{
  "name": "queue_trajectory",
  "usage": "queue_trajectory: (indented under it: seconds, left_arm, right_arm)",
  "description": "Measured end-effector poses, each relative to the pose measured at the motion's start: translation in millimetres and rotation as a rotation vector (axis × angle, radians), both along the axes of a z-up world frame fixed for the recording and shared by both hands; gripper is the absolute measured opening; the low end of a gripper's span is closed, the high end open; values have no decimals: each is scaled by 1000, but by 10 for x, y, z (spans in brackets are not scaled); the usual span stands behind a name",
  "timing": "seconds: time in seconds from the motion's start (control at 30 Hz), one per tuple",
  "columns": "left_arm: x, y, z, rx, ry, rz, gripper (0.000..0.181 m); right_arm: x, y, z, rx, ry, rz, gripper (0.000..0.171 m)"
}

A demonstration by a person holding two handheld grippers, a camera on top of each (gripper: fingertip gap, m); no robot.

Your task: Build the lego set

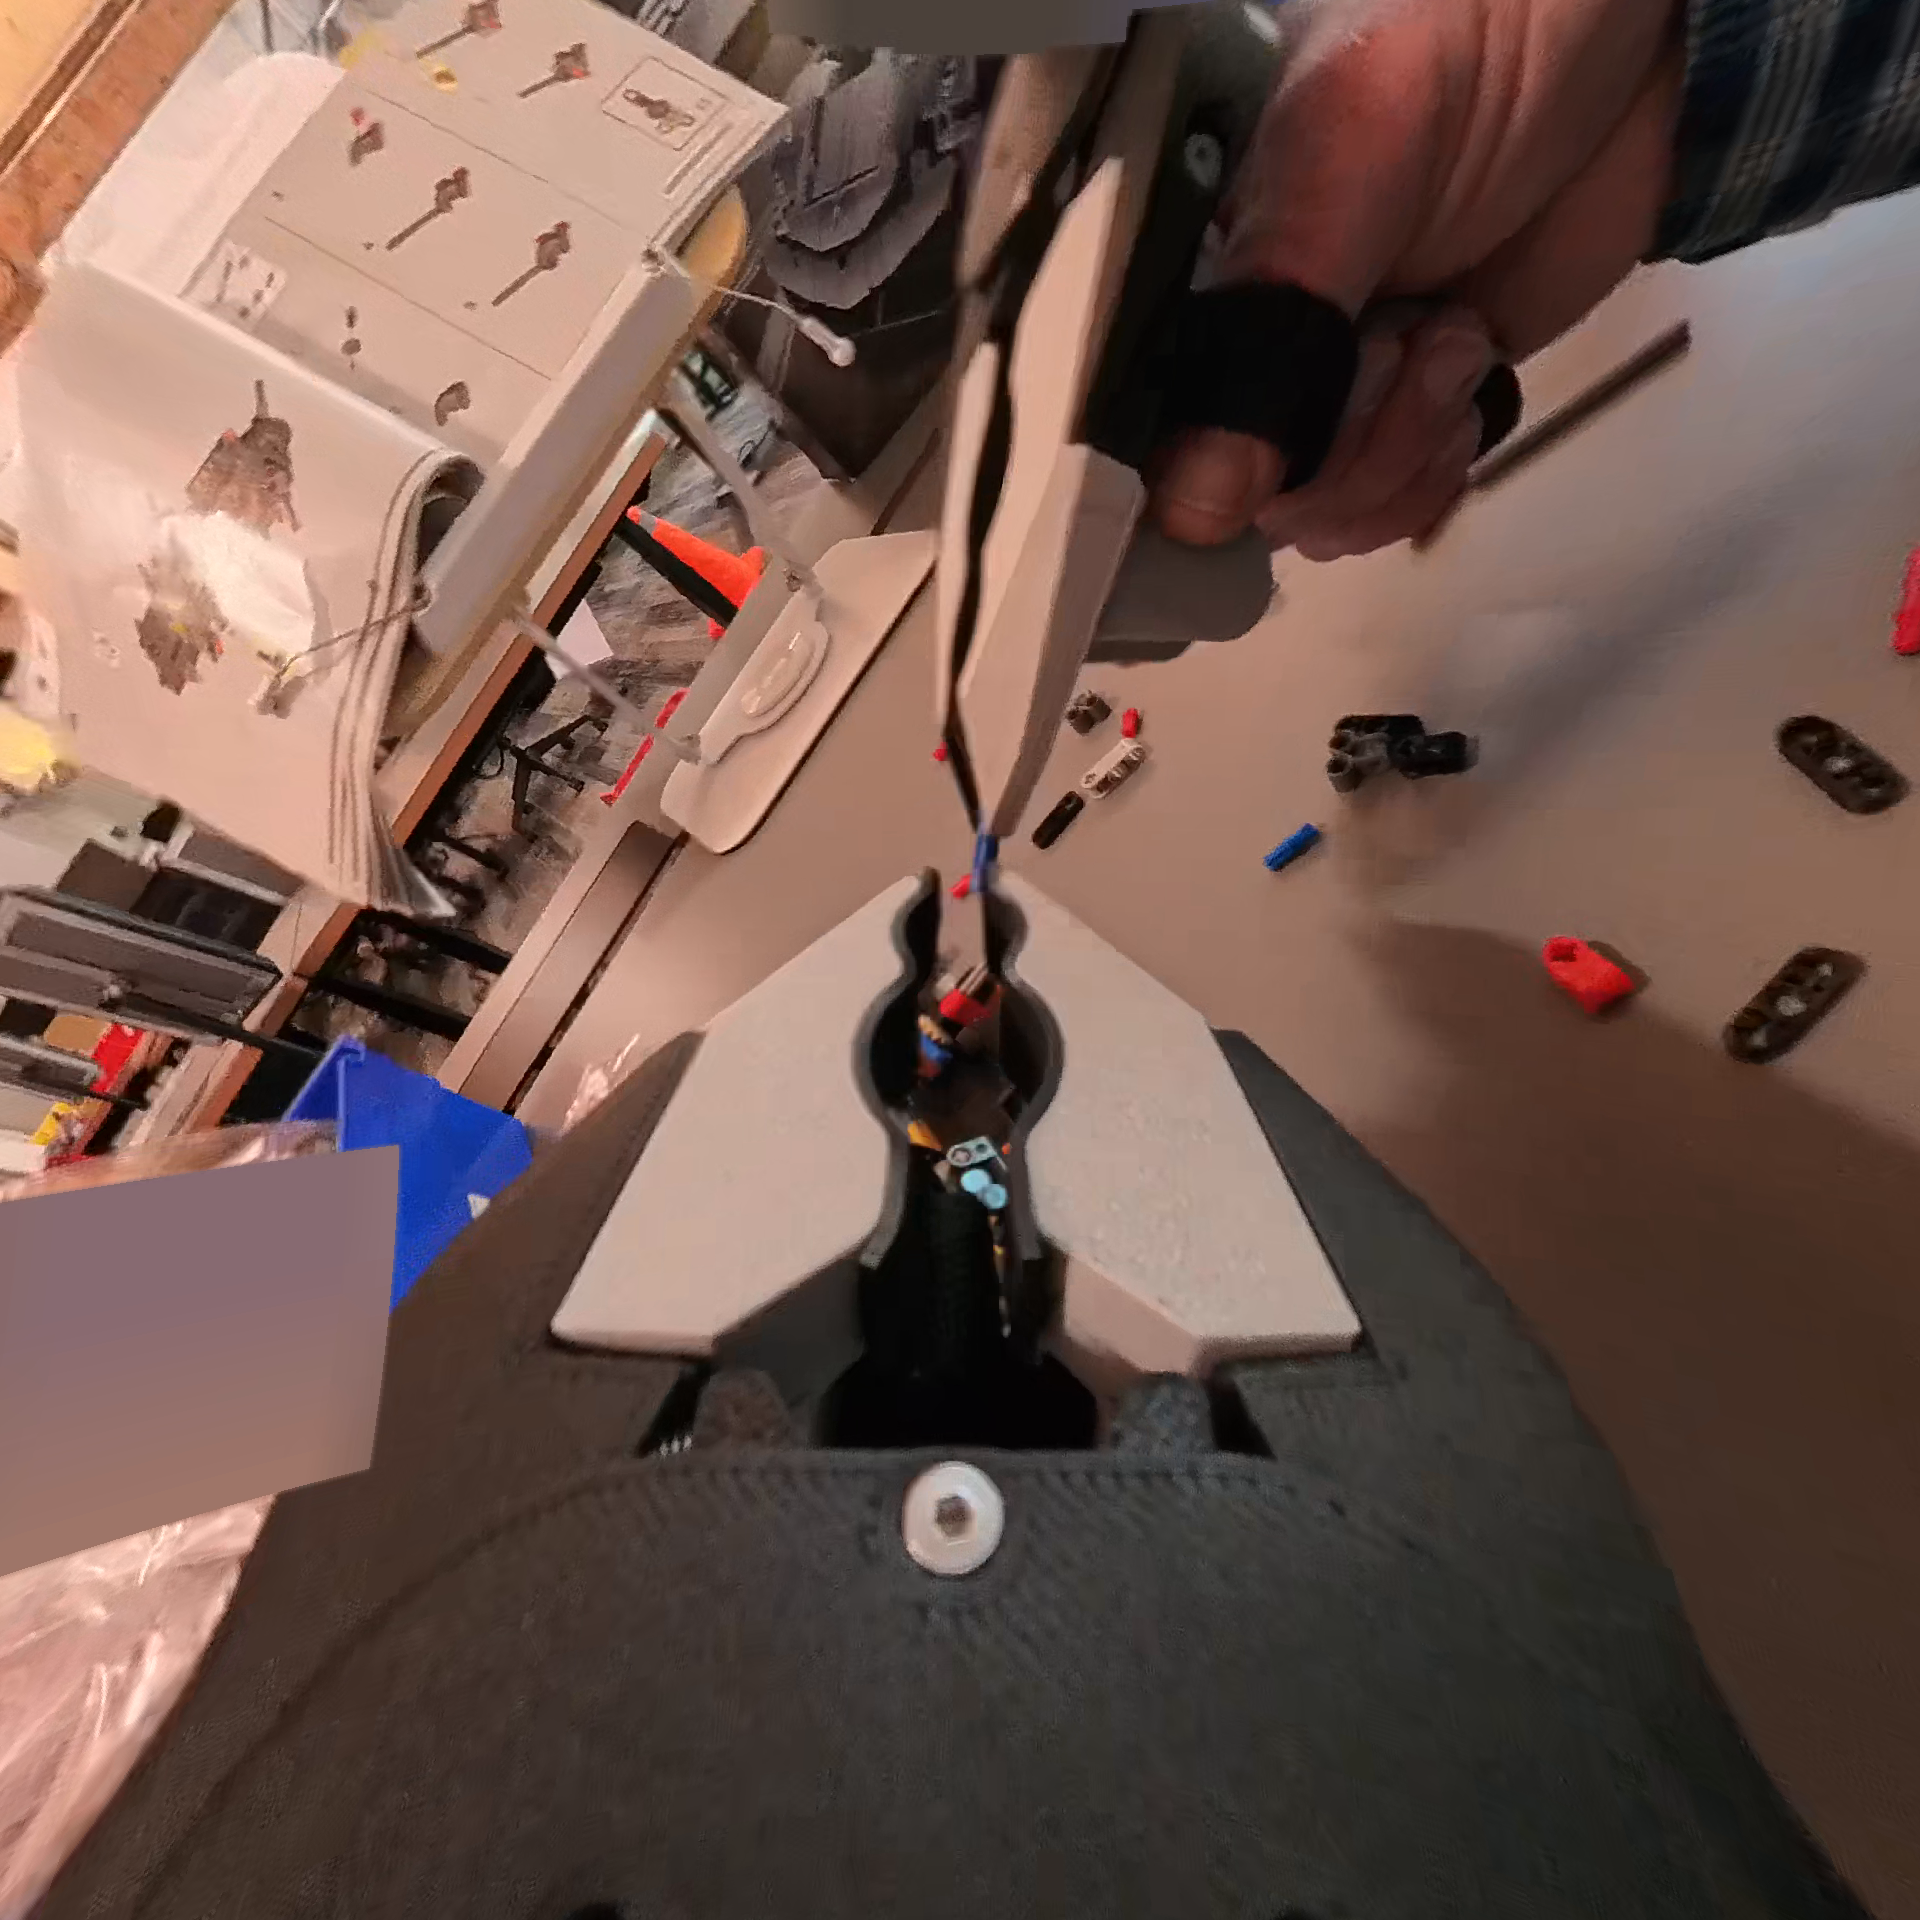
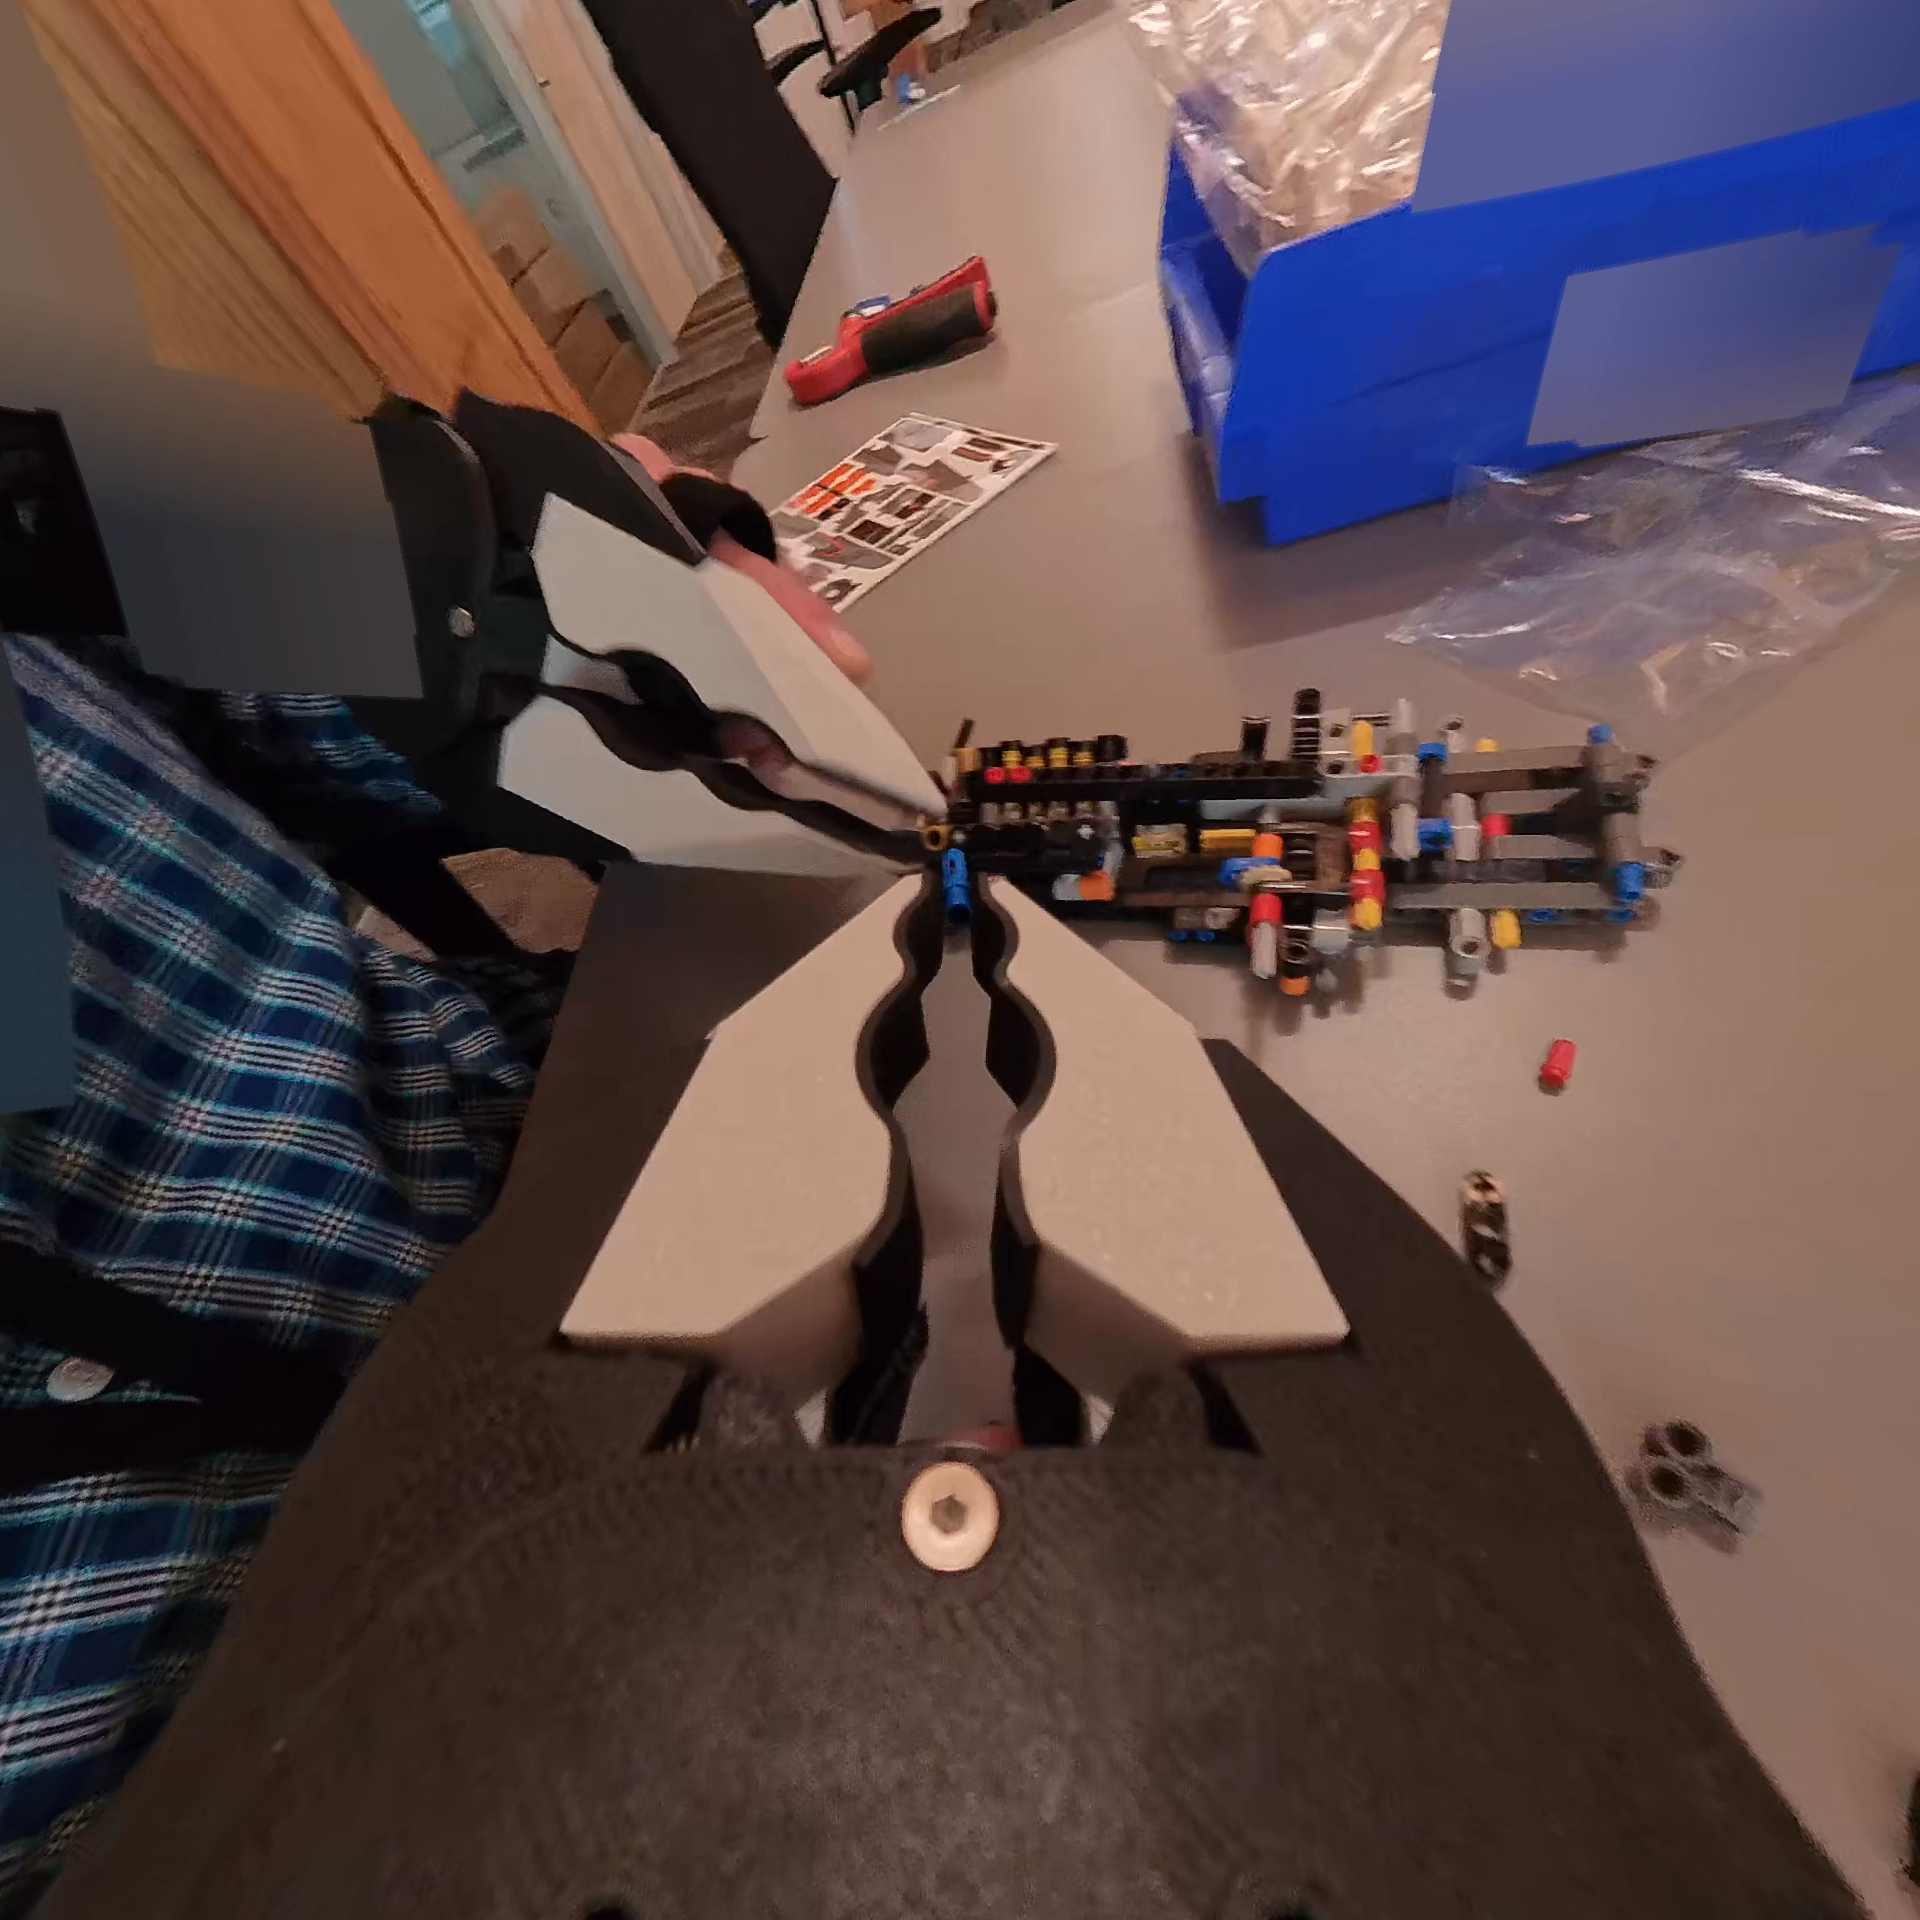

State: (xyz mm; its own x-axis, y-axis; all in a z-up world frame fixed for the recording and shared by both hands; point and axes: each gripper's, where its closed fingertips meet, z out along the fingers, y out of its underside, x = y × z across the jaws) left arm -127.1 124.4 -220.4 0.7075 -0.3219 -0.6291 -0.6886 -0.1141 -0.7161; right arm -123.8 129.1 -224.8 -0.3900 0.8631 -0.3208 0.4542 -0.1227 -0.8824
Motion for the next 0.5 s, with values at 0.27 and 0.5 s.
queue_trajectory:
  seconds: [0.27,0.5]
  left_arm:
    - [-602,132,-464,-412,-183,360,88]
    - [-771,148,-853,-665,-183,523,93]
  right_arm:
    - [55,246,-124,20,4,-105,2]
    - [80,258,-160,21,13,-110,2]
